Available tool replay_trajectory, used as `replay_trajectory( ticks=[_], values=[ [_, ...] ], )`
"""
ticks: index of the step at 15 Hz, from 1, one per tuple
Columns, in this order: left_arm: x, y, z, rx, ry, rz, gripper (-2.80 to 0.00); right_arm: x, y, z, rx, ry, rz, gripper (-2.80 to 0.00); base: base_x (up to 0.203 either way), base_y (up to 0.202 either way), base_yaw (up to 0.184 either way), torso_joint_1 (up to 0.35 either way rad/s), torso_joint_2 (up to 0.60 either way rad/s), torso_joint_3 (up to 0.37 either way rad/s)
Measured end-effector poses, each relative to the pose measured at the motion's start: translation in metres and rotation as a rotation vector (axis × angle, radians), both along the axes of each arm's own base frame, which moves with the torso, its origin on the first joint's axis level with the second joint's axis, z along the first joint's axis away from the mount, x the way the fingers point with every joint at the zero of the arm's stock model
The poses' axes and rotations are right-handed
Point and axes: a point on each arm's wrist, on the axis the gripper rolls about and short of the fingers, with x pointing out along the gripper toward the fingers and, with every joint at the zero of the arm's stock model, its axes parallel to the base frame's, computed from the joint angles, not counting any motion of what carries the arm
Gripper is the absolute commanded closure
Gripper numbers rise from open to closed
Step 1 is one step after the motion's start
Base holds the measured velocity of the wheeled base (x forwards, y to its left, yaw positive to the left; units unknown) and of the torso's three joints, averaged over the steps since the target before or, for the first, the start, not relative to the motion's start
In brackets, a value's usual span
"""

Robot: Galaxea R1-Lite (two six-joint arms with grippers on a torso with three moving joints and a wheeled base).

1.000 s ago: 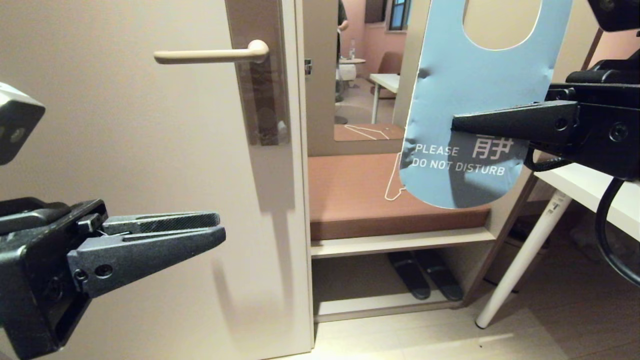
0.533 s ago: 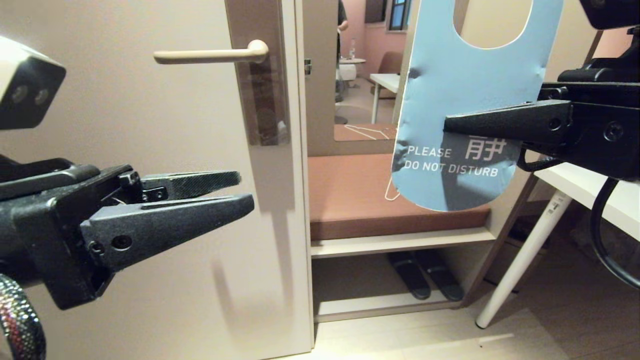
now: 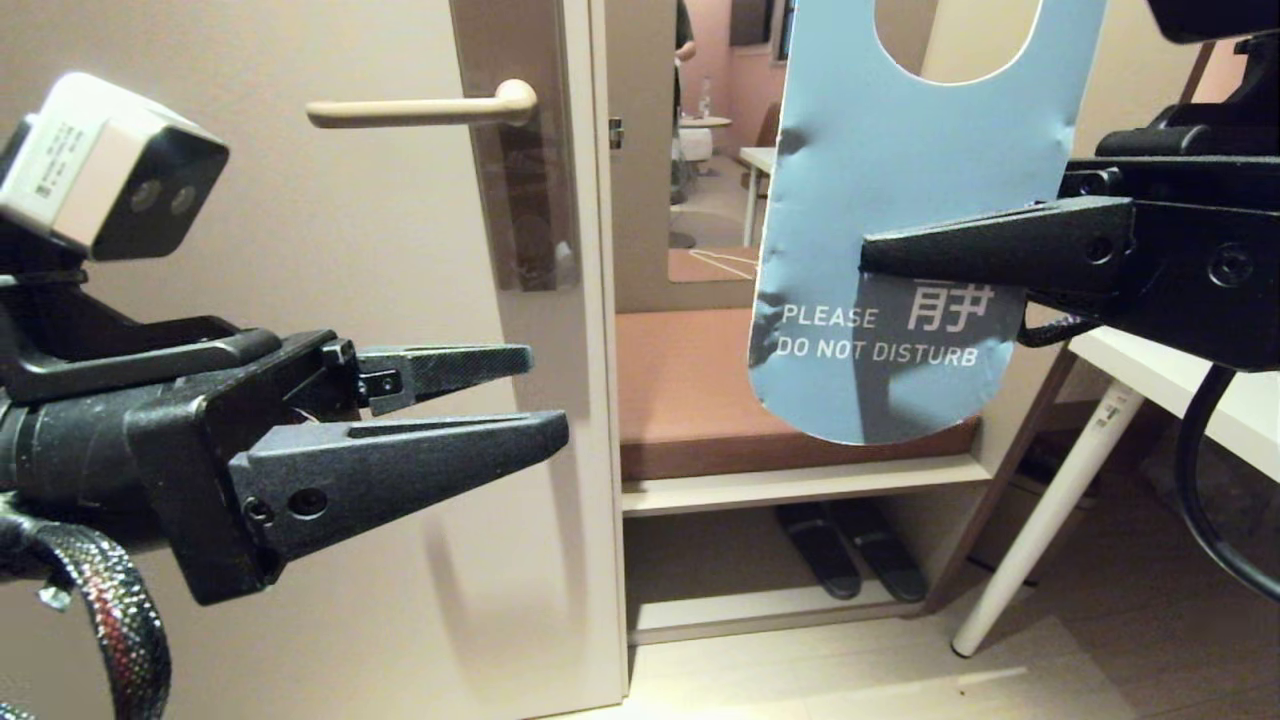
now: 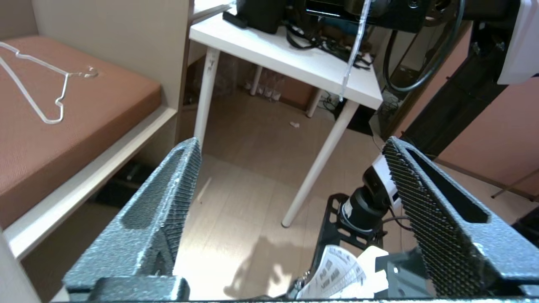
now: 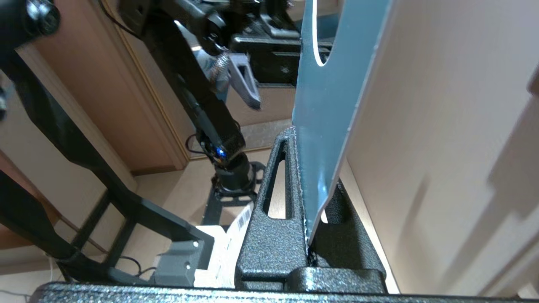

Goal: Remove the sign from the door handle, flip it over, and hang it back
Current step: Hand it to the other hand

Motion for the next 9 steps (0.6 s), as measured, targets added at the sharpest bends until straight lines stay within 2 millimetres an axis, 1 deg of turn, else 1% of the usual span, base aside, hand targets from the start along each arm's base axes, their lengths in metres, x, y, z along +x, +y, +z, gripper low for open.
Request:
replay_trajectory(
  ticks=[5, 9],
  values=[
    [0.007, -0.015, 0.002, -0.004, -0.004, -0.041, -2.80, 0.000, 0.013, 0.010, 0.015, -0.005, 0.045, 0.00, 0.000, 0.000, 0.000, 0.000, 0.00, 0.000],
    [0.014, -0.025, 0.004, -0.002, -0.002, -0.060, -2.80, -0.001, 0.024, 0.009, 0.014, -0.002, 0.080, 0.00, 0.000, 0.000, 0.000, 0.000, 0.00, 0.000]
  ],
)
